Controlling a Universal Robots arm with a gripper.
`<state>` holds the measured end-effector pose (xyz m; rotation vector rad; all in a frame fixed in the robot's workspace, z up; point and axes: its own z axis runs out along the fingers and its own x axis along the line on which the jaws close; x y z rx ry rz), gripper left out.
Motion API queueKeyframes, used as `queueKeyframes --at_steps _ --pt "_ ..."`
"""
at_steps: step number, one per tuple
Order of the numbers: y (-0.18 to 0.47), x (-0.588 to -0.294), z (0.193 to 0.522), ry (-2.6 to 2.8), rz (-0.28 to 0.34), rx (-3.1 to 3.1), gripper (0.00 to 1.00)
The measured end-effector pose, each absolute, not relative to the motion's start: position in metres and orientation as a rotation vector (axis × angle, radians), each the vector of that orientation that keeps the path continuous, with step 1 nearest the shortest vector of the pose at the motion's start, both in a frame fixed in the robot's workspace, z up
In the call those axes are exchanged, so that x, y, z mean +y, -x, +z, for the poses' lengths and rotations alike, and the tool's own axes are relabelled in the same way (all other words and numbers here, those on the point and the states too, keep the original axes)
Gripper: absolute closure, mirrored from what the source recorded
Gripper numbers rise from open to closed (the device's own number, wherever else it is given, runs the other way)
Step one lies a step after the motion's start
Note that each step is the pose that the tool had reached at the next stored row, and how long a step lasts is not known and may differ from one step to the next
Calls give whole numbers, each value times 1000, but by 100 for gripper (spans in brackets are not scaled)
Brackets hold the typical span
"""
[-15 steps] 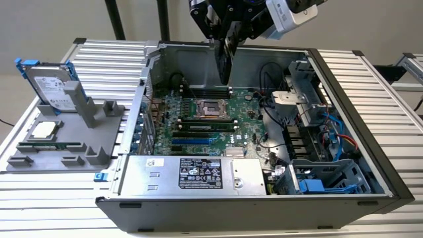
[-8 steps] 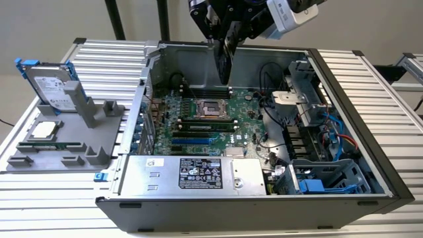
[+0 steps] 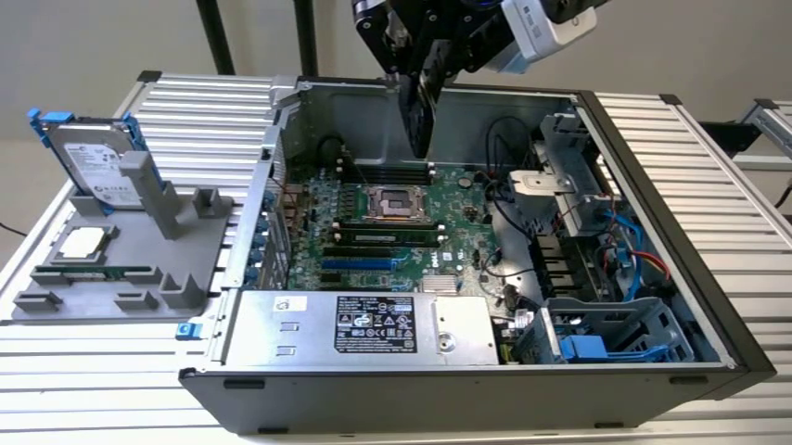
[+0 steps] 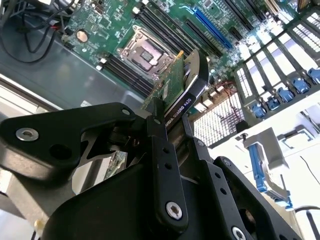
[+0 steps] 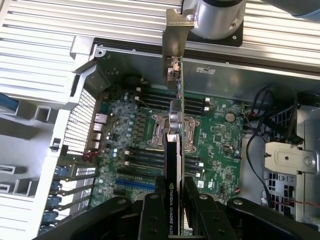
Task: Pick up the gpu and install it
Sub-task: 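Insert the gpu into the slot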
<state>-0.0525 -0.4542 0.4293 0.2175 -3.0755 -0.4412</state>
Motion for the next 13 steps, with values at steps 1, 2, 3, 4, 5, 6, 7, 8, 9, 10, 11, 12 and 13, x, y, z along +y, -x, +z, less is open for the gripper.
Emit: queueKeyframes --at_steps 1,2,3,4,5,6,7,8,9,10,11,12,13 --pt "53 -454 429 -222 -441 -3075 100" --pt "53 -454 429 -228 -441 -3074 100" --pt "53 -454 429 -233 -441 -3073 100" --pt "52 -454 429 -239 -441 -3072 100" --pt "52 -454 429 -244 -440 -3071 100" --pt "52 -454 429 -250 -440 -3070 100" --pt "53 -454 429 -255 -440 -3069 100" --pt "53 -454 429 -261 -440 -3068 100" --pt "53 -454 429 -266 -440 -3067 100" --pt "53 -454 429 -271 -440 -3066 100" --pt "53 -454 429 -277 -439 -3065 100" --pt "52 -454 429 -282 -439 -3064 100" --pt "53 -454 429 -288 -439 -3063 100"
